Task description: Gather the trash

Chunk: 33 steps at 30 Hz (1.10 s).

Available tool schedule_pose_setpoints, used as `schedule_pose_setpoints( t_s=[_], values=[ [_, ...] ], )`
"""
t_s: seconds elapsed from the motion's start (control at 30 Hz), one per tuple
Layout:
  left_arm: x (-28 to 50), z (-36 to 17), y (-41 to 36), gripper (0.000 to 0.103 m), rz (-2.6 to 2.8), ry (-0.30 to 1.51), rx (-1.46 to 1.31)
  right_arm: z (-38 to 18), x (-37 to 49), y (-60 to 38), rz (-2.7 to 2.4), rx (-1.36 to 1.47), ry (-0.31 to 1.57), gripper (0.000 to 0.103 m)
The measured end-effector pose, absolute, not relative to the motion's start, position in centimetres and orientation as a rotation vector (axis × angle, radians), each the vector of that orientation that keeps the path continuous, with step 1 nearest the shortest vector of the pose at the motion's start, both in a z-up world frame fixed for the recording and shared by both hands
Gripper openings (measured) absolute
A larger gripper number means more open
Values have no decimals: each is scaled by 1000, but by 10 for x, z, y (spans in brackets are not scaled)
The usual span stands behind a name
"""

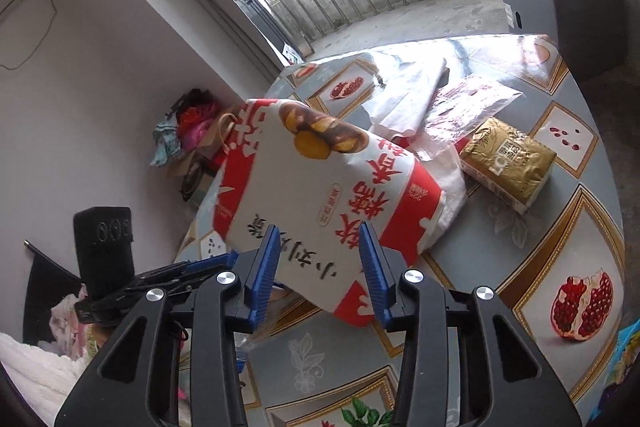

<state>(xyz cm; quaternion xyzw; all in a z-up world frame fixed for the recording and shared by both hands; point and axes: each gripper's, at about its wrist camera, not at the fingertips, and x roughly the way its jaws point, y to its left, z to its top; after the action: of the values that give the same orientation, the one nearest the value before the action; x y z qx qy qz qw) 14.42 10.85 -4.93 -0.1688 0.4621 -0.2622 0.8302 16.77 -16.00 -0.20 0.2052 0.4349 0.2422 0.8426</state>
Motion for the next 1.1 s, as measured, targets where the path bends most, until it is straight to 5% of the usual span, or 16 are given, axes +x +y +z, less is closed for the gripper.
schedule_pose_setpoints(
  t_s=[0.53, 1.1],
  values=[
    [116, -55, 99, 45, -685, 1020, -362, -61, 127, -138, 600, 662, 1088, 40],
    [75, -57, 27, 42, -958, 1095, -245, -51, 85, -185, 548, 633, 1185, 44]
  ],
)
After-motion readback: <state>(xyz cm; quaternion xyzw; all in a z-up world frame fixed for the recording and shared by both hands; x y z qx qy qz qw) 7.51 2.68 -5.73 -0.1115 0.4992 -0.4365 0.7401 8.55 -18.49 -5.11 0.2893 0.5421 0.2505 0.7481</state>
